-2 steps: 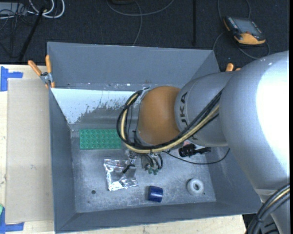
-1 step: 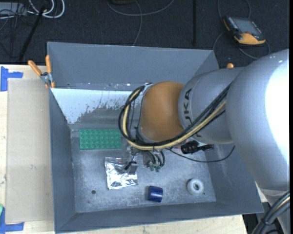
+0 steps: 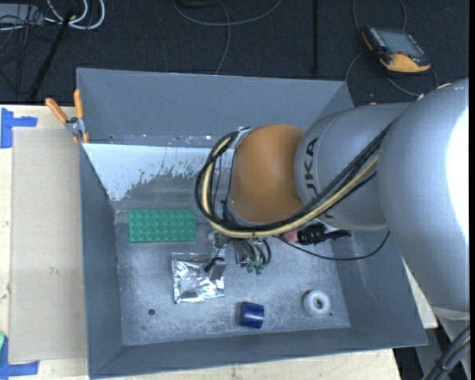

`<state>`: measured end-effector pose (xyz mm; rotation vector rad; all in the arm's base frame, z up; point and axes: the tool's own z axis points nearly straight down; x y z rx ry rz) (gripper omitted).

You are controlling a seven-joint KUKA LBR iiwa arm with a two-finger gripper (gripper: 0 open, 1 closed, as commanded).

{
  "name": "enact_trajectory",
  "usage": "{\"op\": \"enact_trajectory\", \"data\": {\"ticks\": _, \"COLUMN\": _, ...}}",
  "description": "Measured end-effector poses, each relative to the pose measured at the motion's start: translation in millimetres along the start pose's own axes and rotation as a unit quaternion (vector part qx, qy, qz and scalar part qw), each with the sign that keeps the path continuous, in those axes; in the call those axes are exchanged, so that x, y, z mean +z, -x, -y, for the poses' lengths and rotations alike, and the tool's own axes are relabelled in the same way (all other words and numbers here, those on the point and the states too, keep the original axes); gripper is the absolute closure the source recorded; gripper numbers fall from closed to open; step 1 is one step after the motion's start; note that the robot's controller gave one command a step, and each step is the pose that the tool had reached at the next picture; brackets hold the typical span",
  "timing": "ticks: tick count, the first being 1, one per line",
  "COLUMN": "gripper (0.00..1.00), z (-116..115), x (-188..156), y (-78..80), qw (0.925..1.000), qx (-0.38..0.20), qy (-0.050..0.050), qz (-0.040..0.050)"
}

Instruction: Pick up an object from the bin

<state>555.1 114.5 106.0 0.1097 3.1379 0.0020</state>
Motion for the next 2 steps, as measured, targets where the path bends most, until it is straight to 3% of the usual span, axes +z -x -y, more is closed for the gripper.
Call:
{"op": "enact_trajectory", "data": {"ticks": 1, "gripper": 1.0, "z": 0, "x": -22, "y": 0.9, "qw": 1.0, "qx": 0.0, "qy": 0.0, "qz": 0.0002}}
{"op": "enact_trajectory", "data": {"ticks": 2, "gripper": 1.0, "z": 0, "x": -81, "y": 2.7, "qw": 1.0, "qx": 0.0, "qy": 0.001, "qz": 0.002}}
